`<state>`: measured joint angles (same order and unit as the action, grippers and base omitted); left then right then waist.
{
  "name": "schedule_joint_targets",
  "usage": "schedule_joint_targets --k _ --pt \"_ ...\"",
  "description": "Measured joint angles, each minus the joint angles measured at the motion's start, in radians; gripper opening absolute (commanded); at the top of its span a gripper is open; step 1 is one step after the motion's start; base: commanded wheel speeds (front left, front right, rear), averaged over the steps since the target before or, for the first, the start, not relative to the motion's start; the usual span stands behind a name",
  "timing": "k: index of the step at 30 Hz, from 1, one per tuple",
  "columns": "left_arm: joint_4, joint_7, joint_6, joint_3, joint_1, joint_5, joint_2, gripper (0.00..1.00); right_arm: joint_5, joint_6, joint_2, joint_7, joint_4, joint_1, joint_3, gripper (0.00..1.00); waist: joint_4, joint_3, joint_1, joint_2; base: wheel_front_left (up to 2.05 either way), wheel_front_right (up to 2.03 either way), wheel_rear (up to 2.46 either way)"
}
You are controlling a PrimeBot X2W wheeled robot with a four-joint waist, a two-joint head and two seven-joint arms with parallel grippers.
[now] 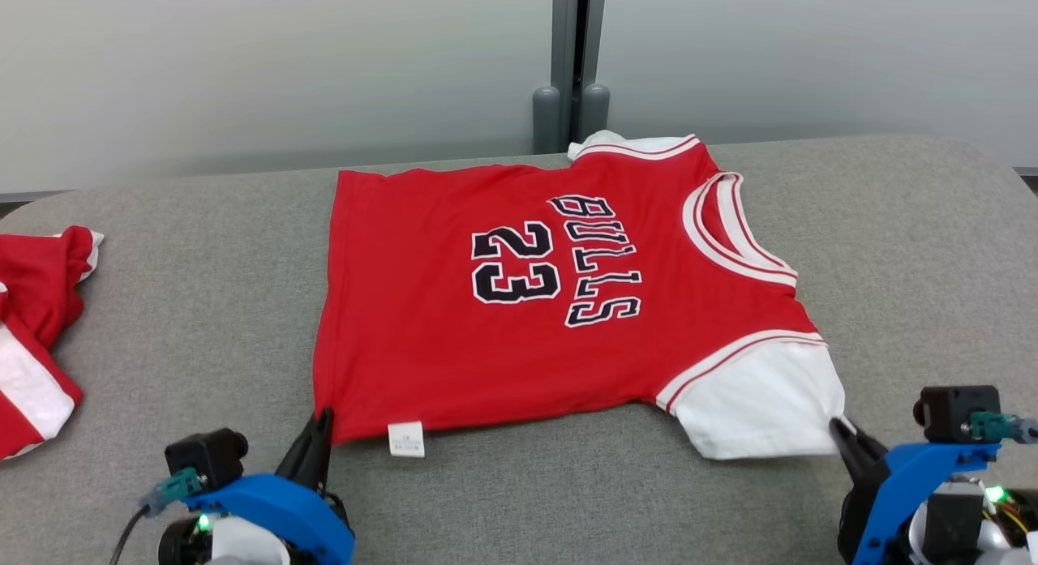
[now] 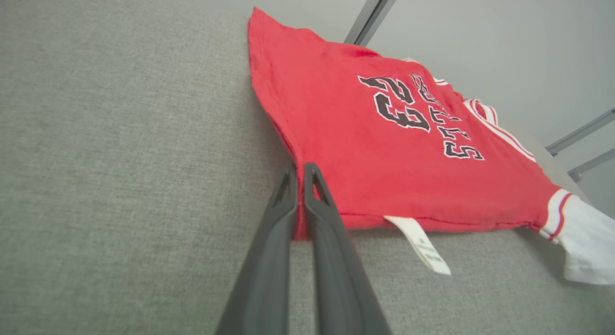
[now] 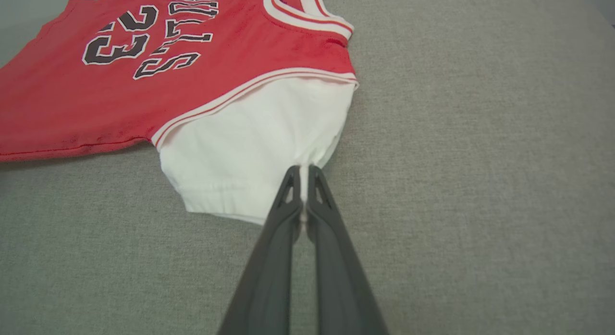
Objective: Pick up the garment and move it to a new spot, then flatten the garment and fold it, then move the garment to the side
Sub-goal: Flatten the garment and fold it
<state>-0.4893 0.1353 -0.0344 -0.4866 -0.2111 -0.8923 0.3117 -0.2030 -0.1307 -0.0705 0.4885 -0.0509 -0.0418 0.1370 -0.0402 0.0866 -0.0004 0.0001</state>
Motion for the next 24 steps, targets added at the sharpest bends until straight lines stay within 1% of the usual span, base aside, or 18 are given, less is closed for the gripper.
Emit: schedule_joint_targets --k 2,7,11,14,17,21,24 --pt "0.045 -0.032 0.028 -0.015 0.034 0.008 0.016 0.0 0.0 0.0 0.005 0.06 0.047 0.038 -0.005 0.0 0.003 -0.001 0.0002 0.0 0.0 0.0 0.0" --pt "0.163 -0.109 0.097 -0.036 0.106 0.029 0.081 0.0 -0.014 0.0 0.012 0.201 0.155 0.117 -0.024 0.0 0.005 0.004 0.0002 0.0 0.0 0.0 0.0" --pt "0.263 -0.184 0.136 -0.055 0.144 0.046 0.137 0.0 -0.03 0.0 0.014 0.316 0.242 0.168 -0.035 0.0 0.01 0.007 0.0003 0.0 0.0 0.0 0.0" --pt "0.333 -0.269 0.146 -0.086 0.161 0.065 0.2 0.0 -0.045 0.0 0.008 0.412 0.305 0.212 -0.044 0.0 0.013 0.009 0.0003 0.0 0.0 0.0 0.0" --pt "0.43 -0.364 0.161 -0.106 0.171 0.074 0.265 0.0 -0.064 0.0 -0.019 0.453 0.364 0.226 -0.032 0.0 0.015 0.014 0.0003 0.0 0.0 0.0 0.0" --pt "0.52 -0.44 0.16 -0.093 0.152 0.062 0.332 0.0 -0.064 0.0 -0.061 0.435 0.41 0.168 -0.015 0.0 0.012 0.032 0.0003 0.0 0.0 0.0 0.0" --pt "0.542 -0.481 0.145 -0.077 0.089 0.044 0.345 0.0 -0.074 0.0 -0.092 0.416 0.399 0.078 -0.032 0.0 0.006 0.05 0.0004 0.0 0.0 0.0 0.0"
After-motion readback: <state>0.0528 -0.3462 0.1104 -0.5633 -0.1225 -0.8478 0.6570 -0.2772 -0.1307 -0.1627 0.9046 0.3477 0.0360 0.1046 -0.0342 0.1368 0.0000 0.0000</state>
